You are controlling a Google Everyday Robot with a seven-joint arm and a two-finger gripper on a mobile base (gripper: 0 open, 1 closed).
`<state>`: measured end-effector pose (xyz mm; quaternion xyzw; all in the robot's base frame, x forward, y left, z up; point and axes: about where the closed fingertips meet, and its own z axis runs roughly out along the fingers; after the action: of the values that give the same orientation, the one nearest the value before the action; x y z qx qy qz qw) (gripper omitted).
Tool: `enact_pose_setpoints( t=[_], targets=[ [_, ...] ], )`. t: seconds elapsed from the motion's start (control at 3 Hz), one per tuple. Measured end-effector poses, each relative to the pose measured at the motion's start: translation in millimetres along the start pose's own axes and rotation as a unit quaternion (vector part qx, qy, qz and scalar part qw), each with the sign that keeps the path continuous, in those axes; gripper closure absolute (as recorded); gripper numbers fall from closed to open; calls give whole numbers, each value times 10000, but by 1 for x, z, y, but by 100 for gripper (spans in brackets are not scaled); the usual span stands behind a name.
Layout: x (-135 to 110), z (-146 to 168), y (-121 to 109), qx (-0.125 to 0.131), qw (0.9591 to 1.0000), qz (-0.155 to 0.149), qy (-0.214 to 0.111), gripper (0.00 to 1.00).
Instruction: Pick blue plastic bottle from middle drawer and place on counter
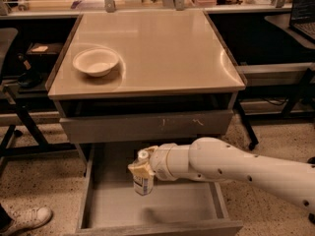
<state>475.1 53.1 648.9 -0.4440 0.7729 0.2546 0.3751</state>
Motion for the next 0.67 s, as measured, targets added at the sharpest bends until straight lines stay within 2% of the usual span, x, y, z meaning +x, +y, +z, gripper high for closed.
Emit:
enact_pose_setpoints(
  t=[0.33, 0.67],
  targets=[
    [-29, -19, -17, 83, 10000, 18, 49, 100],
    [-62, -45, -43, 291, 9995, -50, 138, 100]
  ],
)
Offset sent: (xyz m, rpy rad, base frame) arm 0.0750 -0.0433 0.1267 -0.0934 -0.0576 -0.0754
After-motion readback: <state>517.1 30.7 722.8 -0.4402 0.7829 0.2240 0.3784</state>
